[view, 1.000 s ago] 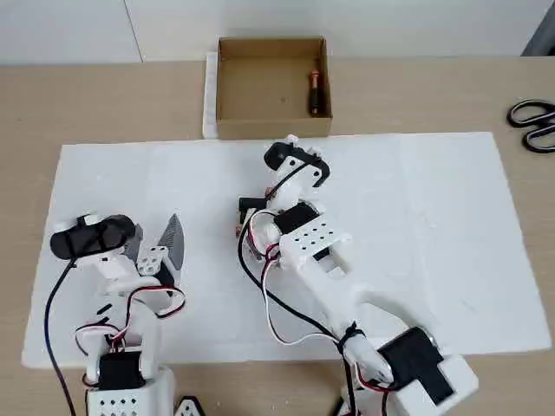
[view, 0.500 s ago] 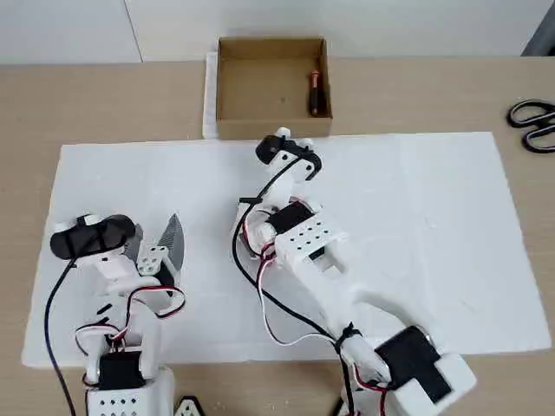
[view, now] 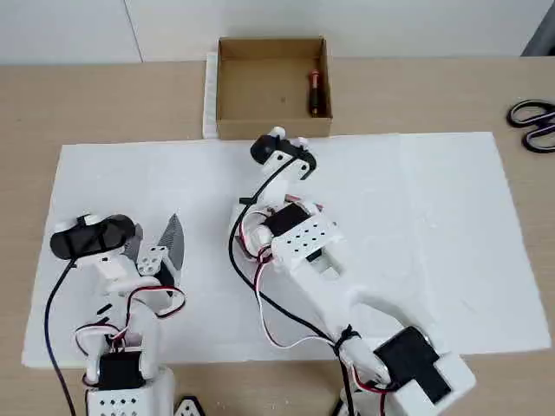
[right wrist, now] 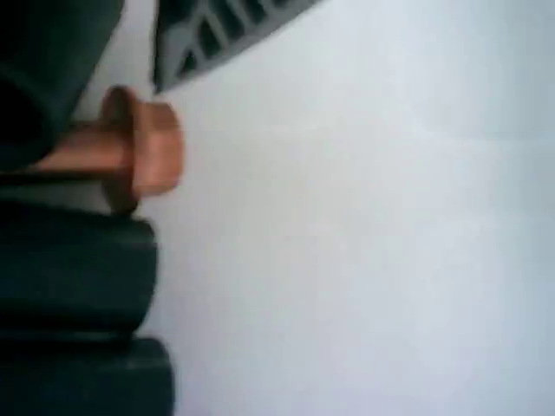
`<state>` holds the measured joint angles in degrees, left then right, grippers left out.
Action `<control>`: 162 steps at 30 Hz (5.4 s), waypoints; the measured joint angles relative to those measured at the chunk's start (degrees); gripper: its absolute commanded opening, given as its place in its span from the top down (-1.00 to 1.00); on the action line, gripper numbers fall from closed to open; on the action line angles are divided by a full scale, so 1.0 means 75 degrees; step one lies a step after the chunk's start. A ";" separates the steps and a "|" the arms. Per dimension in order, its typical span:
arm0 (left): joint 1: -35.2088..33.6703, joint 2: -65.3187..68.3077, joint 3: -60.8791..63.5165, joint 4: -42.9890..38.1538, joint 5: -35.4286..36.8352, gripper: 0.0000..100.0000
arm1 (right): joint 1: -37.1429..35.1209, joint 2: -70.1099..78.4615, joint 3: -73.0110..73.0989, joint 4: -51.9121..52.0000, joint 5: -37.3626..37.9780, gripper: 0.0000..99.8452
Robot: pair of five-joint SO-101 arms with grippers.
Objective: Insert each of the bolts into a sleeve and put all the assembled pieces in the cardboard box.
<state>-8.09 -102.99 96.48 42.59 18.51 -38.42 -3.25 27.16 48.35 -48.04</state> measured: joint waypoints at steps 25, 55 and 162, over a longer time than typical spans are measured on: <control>0.0000 0.0000 0.0000 0.0000 0.0000 0.58 | -0.0211 0.0422 0.0000 -0.0563 -0.0012 0.65; 0.0000 0.0000 0.0000 0.0000 0.0000 0.58 | -0.0023 0.0856 0.0000 -0.0399 0.0012 0.99; 0.0000 0.0000 0.0000 0.0000 0.0000 0.58 | 0.3751 0.0891 -0.1313 0.3059 0.7197 0.99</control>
<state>-8.09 -102.99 96.48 42.59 18.51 -10.29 3.43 17.32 71.30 5.93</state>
